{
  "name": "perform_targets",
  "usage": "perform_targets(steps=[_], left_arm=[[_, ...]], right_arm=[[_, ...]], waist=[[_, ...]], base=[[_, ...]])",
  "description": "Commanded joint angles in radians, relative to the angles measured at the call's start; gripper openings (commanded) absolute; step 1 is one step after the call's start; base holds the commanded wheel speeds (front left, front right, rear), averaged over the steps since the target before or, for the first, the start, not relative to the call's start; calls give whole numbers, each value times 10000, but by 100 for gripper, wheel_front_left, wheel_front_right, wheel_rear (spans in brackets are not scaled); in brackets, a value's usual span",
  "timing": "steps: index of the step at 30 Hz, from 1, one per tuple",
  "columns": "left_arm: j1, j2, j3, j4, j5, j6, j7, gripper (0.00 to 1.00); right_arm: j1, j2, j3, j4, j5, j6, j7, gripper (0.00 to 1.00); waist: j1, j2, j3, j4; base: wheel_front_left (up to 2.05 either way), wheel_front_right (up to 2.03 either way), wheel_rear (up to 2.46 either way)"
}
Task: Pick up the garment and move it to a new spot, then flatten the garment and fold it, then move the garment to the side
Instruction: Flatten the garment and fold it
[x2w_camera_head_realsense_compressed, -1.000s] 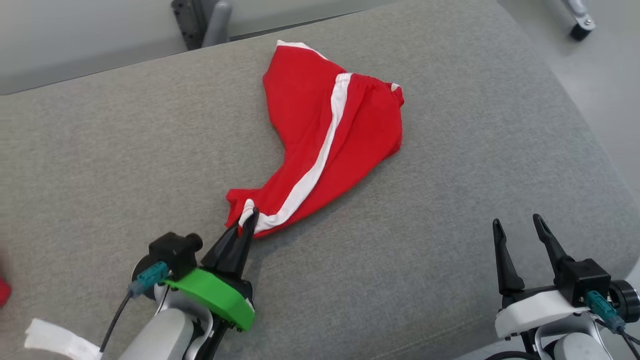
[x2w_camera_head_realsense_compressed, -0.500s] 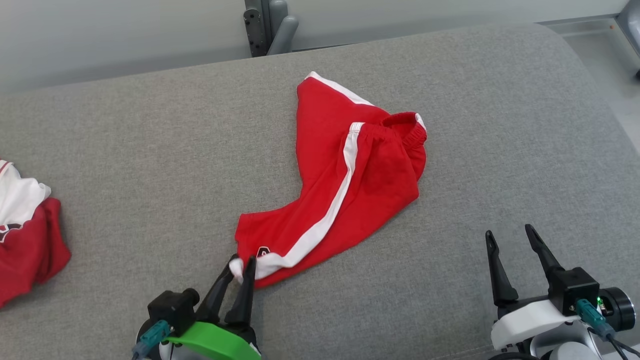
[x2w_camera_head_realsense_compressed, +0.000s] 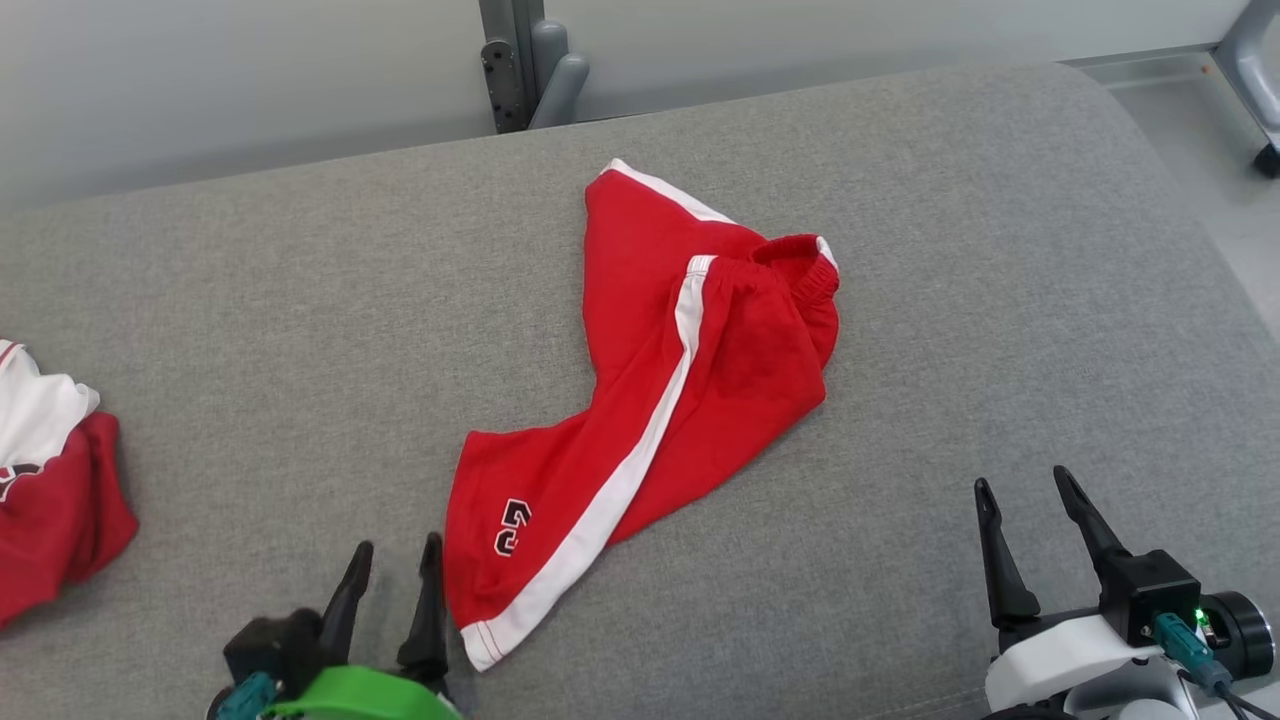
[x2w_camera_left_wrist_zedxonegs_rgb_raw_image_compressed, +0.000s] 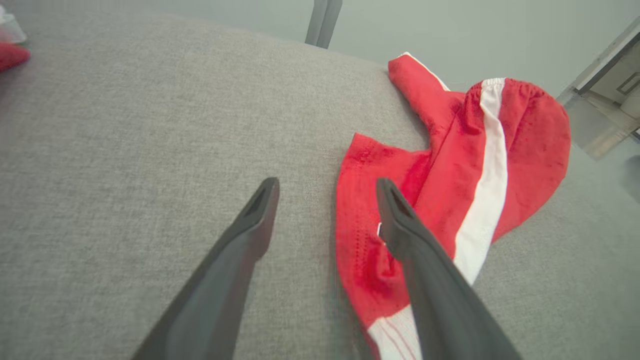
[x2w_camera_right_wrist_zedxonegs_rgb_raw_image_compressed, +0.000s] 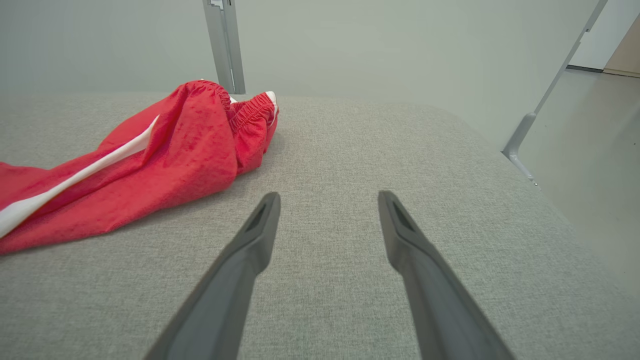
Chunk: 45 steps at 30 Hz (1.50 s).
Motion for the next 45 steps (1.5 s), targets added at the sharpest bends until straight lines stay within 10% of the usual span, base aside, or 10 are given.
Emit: perform_targets(steps=[1, 22, 36, 38, 39, 45], left_arm=[[-324, -66, -91, -80, 85, -31, -4, 100], [-7295, 355, -3095, 2519, -1024, -58, 2927, 100], [-8126, 1307, -4610, 4162, -2711, -59, 3816, 100], [-8146, 1211, -4756, 4155, -2934, -59, 3747, 47], [-8164, 1200, -4851, 4083, -3025, -59, 3661, 4], [-8102, 1061, -5370, 3602, -3239, -59, 3229, 0]], right_arm=[[31, -29, 12, 9, -72, -7, -15, 100], [-840, -24, 532, -354, 961, -5, -15, 100], [-1031, -26, 372, -310, 1024, -7, -15, 100], [-996, -26, 389, -292, 948, -5, -15, 100], [-990, -26, 401, -286, 933, -5, -15, 100], [-869, -27, 346, -231, 810, -5, -15, 100]], waist=[[0, 1, -12, -68], [0, 1, 1876, -2606], [0, 1, 2099, -2975], [0, 1, 1992, -2874], [0, 1, 1941, -2830], [0, 1, 1673, -2629]], base=[[0, 0, 0], [0, 0, 0], [0, 0, 0], [0, 0, 0], [0, 0, 0], [0, 0, 0]])
